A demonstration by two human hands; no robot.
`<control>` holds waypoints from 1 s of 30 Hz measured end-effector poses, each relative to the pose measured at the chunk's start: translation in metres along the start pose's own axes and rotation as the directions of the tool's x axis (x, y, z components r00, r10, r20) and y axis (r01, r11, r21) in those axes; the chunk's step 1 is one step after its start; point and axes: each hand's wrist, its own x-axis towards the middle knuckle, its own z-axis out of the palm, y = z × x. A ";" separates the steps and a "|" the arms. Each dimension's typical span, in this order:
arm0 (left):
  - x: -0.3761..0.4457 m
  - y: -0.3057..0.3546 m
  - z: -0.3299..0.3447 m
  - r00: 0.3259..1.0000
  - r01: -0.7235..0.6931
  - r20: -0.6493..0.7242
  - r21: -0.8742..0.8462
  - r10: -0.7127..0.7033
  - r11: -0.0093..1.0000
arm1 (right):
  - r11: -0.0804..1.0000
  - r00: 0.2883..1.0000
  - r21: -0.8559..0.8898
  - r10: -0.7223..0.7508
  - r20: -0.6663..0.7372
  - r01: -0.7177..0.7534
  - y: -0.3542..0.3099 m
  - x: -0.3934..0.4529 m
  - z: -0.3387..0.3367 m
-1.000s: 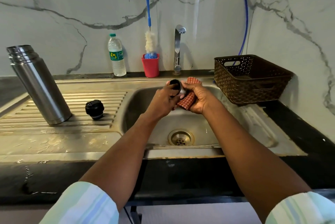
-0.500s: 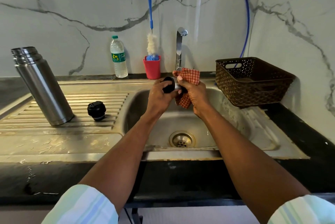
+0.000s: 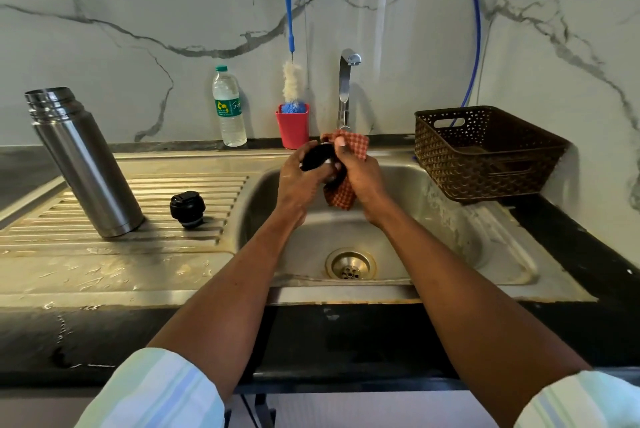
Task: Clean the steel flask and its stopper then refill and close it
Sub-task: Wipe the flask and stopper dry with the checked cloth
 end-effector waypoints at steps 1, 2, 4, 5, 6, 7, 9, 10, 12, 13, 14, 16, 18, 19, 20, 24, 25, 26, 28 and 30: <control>-0.002 0.001 0.001 1.000 -0.012 0.027 0.031 0.011 0.999 | 0.994 0.998 0.091 0.060 0.007 -0.061 0.000 0.001 -0.003; -0.003 0.002 0.002 0.999 -0.016 0.036 0.042 0.014 0.999 | 0.979 0.994 0.169 0.110 0.019 -0.112 0.000 0.002 -0.007; -0.002 0.003 0.004 1.000 0.009 -0.009 0.023 -0.008 1.000 | 0.969 0.991 0.209 0.125 0.039 -0.130 0.001 0.002 -0.008; -0.001 0.003 0.005 0.999 0.030 -0.042 0.004 -0.030 1.000 | 0.979 0.994 0.174 0.105 0.031 -0.109 0.003 0.002 -0.007; 0.001 0.002 0.004 0.996 0.053 -0.064 -0.011 -0.054 0.999 | 0.988 0.997 0.137 0.077 0.016 -0.078 0.003 0.001 -0.006; 0.003 0.002 0.002 0.995 0.070 -0.070 -0.022 -0.072 0.997 | 0.992 0.999 0.114 0.052 0.000 -0.052 0.002 0.001 -0.004; 0.006 0.000 -0.003 0.995 0.097 -0.017 -0.029 -0.097 0.995 | 0.991 0.999 0.126 0.053 -0.010 -0.051 0.001 0.001 -0.003; 0.006 0.000 -0.006 0.995 0.096 0.030 -0.025 -0.095 0.995 | 0.984 0.996 0.156 0.091 0.003 -0.090 0.000 0.002 -0.004; 0.004 0.001 -0.009 0.987 0.090 0.135 -0.026 -0.086 0.996 | 0.933 0.976 0.285 0.206 0.074 -0.219 0.000 0.005 -0.010; 0.004 0.001 -0.010 0.981 0.090 0.178 -0.031 -0.083 0.995 | 0.894 0.961 0.354 0.252 0.110 -0.275 -0.001 0.004 -0.015; 0.004 0.000 -0.009 0.975 0.080 0.209 -0.034 -0.071 0.996 | 0.858 0.949 0.407 0.280 0.144 -0.315 0.000 0.003 -0.019; 0.003 0.000 -0.008 0.972 0.042 0.231 -0.023 -0.035 0.999 | 0.814 0.936 0.463 0.293 0.194 -0.351 0.002 0.005 -0.027; 0.000 0.002 -0.005 0.973 -0.024 0.229 0.037 0.014 0.999 | 0.805 0.937 0.479 0.291 0.194 -0.350 0.001 0.006 -0.029; -0.002 0.003 -0.002 0.972 -0.072 0.230 0.096 0.049 0.993 | 0.819 0.943 0.467 0.295 0.156 -0.333 0.000 0.007 -0.028; -0.003 0.004 0.001 0.971 -0.129 0.220 0.180 0.088 0.975 | 0.842 0.951 0.444 0.289 0.107 -0.306 -0.001 0.008 -0.026; -0.002 0.004 0.010 0.947 -0.320 0.173 0.502 0.270 0.804 | 0.948 0.978 0.260 0.201 -0.047 -0.183 0.005 0.015 -0.020; -0.001 0.005 0.010 0.951 -0.308 0.169 0.505 0.257 0.806 | 0.957 0.981 0.236 0.186 -0.052 -0.169 0.007 0.015 -0.020; -0.001 0.006 0.008 0.958 -0.284 0.170 0.487 0.229 0.826 | 0.961 0.981 0.222 0.183 -0.056 -0.166 0.009 0.016 -0.020; -0.001 0.007 0.003 0.964 -0.241 0.203 0.411 0.170 0.879 | 0.957 0.979 0.224 0.199 -0.041 -0.185 0.009 0.017 -0.022; -0.003 0.005 -0.002 0.962 -0.210 0.234 0.299 0.142 0.931 | 0.913 0.964 0.313 0.259 0.053 -0.262 0.007 0.017 -0.026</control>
